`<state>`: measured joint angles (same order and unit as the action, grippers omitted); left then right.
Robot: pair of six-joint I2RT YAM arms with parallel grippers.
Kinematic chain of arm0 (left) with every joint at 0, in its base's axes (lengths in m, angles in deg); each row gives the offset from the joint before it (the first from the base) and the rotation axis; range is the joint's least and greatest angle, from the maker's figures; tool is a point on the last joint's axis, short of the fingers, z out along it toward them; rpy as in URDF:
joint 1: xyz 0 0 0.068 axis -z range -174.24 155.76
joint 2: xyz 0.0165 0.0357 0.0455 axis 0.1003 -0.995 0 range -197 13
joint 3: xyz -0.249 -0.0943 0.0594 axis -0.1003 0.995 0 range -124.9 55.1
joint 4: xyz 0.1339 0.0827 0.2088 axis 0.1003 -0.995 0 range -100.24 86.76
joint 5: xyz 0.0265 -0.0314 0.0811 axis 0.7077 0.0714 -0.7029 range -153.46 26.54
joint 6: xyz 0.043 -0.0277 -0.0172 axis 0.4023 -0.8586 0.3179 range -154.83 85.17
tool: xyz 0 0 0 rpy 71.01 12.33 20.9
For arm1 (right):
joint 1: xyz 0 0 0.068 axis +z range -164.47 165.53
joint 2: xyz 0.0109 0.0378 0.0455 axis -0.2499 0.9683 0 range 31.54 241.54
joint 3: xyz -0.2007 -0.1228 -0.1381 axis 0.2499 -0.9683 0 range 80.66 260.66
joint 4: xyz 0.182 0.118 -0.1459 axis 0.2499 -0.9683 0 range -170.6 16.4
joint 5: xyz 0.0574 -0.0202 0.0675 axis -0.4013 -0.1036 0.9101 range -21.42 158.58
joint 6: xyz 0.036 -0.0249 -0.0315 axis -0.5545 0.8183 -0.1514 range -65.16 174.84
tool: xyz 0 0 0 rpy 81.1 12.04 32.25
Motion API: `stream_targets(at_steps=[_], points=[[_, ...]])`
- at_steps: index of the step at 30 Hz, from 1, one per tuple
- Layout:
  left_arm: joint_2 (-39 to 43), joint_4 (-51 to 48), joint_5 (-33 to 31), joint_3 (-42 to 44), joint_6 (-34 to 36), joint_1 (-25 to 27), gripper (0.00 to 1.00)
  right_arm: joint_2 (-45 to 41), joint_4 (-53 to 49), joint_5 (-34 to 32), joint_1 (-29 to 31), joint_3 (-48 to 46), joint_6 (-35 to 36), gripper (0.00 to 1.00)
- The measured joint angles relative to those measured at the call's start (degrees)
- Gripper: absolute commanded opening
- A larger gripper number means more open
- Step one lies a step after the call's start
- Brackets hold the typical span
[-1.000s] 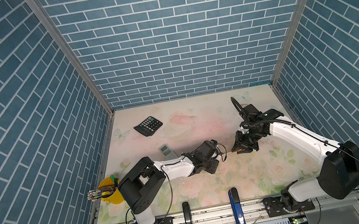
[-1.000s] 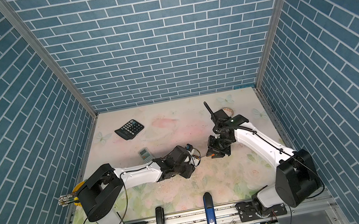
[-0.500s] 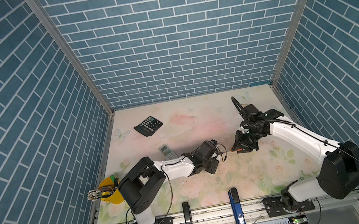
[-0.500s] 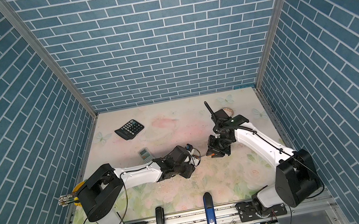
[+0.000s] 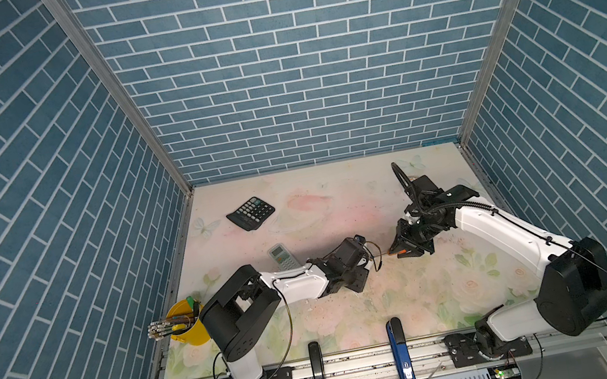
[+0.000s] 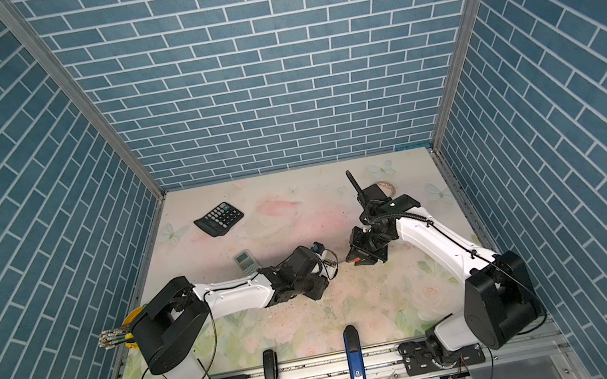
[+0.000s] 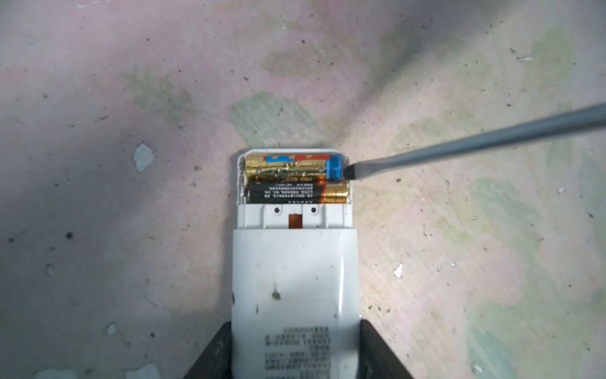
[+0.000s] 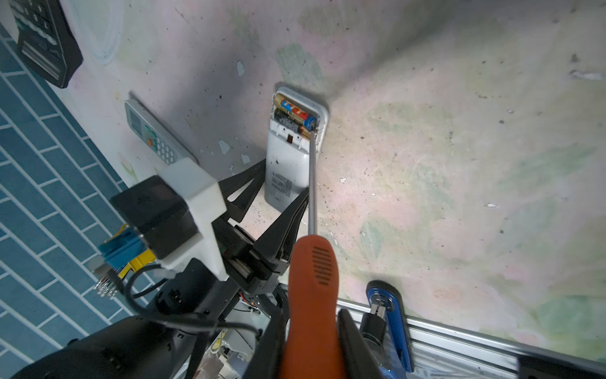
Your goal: Unload the batteries from the remote control
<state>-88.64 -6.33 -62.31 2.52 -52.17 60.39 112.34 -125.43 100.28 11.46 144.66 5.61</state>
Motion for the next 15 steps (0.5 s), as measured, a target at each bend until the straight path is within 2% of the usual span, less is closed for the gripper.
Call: stream_targets(at_steps=[6, 15], points=[[-0.4, 1.0, 1.0, -0.1, 0.5, 0.2, 0.37, 0.0, 6.1, 5.6, 0.8, -0.1, 0.1, 0.00], [-0.4, 1.1, 1.7, -0.1, 0.7, 0.2, 0.37, -0.1, 6.4, 4.4, 0.1, -0.1, 0.7, 0.00]])
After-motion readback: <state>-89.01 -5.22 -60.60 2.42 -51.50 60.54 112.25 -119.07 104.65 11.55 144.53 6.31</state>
